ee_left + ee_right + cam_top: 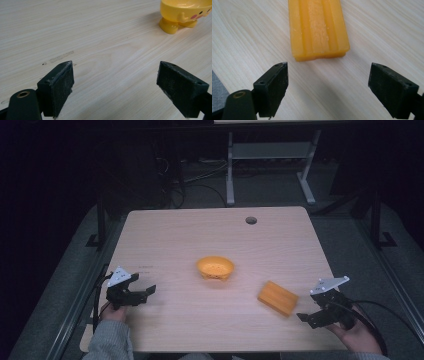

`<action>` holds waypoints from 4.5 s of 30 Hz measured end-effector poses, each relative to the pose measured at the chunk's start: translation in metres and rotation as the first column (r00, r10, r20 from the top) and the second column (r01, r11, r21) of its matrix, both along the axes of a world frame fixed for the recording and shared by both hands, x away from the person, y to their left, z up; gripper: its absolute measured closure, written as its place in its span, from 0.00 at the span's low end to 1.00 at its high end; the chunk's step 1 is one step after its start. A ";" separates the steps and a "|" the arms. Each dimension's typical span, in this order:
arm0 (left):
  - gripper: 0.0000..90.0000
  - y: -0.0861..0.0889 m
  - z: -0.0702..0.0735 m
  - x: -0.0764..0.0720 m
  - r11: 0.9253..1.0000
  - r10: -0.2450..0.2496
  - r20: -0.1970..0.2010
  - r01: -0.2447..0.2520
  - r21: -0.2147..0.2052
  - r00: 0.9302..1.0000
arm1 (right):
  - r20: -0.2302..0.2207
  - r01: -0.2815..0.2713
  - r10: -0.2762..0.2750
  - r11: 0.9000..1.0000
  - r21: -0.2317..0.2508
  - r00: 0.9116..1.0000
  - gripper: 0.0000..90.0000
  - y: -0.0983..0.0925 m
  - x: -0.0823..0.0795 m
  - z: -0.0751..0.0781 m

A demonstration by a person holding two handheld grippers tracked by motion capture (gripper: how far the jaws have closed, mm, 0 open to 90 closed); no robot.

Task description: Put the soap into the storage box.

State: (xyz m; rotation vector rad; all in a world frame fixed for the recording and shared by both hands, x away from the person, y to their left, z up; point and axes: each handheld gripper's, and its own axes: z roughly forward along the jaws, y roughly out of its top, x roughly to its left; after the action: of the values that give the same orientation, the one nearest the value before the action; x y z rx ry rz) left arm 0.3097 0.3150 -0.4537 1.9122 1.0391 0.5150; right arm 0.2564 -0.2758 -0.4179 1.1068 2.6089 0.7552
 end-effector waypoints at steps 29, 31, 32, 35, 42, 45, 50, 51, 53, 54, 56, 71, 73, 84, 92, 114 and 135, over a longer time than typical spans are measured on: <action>0.15 0.001 0.001 -0.001 1.000 0.007 0.006 -0.007 -0.018 1.000 | -0.046 -0.077 0.075 0.996 -0.047 0.996 0.18 0.033 0.030 0.002; 0.15 0.001 0.001 -0.001 1.000 0.007 0.006 -0.007 -0.017 1.000 | -0.051 -0.084 0.082 0.995 -0.052 0.995 0.18 0.037 0.033 0.002; 0.15 0.002 0.001 0.000 1.000 0.007 0.007 -0.007 -0.016 1.000 | -0.052 -0.089 0.086 0.995 -0.053 0.995 0.18 0.038 0.034 0.002; 0.15 0.002 0.002 -0.001 1.000 0.006 0.003 -0.006 -0.013 1.000 | -0.060 -0.100 0.096 0.993 -0.070 0.994 0.18 0.045 0.038 0.000; 0.15 0.002 0.002 -0.001 1.000 0.007 0.006 -0.007 -0.015 1.000 | -0.088 -0.123 0.115 0.988 -0.089 0.989 0.17 0.058 0.046 -0.006; 0.15 0.003 0.002 -0.001 1.000 0.006 0.004 -0.006 -0.010 1.000 | -0.091 -0.130 0.121 0.986 -0.102 0.988 0.17 0.062 0.050 -0.009; 0.15 0.003 0.003 -0.001 1.000 0.008 0.003 -0.008 -0.010 1.000 | -0.104 -0.141 0.128 0.981 -0.134 0.986 0.17 0.070 0.056 -0.014; 0.15 0.003 0.003 -0.001 1.000 0.008 0.003 -0.008 -0.010 1.000 | -0.104 -0.141 0.128 0.981 -0.134 0.986 0.17 0.070 0.056 -0.014; 0.15 0.003 0.003 -0.001 1.000 0.007 0.005 -0.007 -0.011 1.000 | -0.109 -0.149 0.134 0.979 -0.142 0.985 0.17 0.074 0.058 -0.017; 0.15 0.003 0.003 -0.001 1.000 0.007 0.007 -0.007 -0.012 1.000 | -0.111 -0.154 0.138 0.977 -0.149 0.984 0.17 0.077 0.060 -0.019; 0.15 0.003 0.002 -0.001 1.000 0.006 0.010 -0.006 -0.015 1.000 | -0.115 -0.161 0.144 0.974 -0.157 0.983 0.17 0.079 0.062 -0.021; 0.15 0.005 0.003 -0.001 1.000 0.006 0.010 -0.006 -0.013 1.000 | -0.131 -0.174 0.150 0.965 -0.198 0.980 0.22 0.085 0.066 -0.028; 0.15 0.004 0.003 -0.001 1.000 0.006 0.011 -0.006 -0.013 1.000 | -0.132 -0.174 0.149 0.964 -0.203 0.980 0.22 0.085 0.067 -0.028; 0.15 0.005 0.003 -0.001 1.000 0.009 0.013 -0.009 -0.018 1.000 | -0.145 -0.221 0.195 0.955 -0.197 0.970 0.24 0.088 0.066 -0.025; 0.15 0.006 0.005 -0.001 1.000 0.006 0.010 -0.006 -0.008 1.000 | -0.110 -0.236 0.219 0.956 -0.174 0.969 0.24 0.093 0.071 -0.008; 0.15 0.006 0.005 -0.001 1.000 0.013 0.011 -0.012 -0.028 1.000 | -0.094 -0.295 0.283 0.941 -0.166 0.955 0.24 0.113 0.101 0.019; 0.15 0.007 0.005 -0.001 0.999 0.012 0.016 -0.012 -0.037 1.000 | -0.095 -0.356 0.344 0.918 -0.177 0.934 0.24 0.149 0.128 0.037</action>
State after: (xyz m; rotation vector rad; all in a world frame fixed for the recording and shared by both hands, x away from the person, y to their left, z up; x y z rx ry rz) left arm 0.3084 0.3215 -0.4490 1.8675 1.0434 0.5139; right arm 0.3842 -0.1273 -0.3812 0.6256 2.9002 0.5212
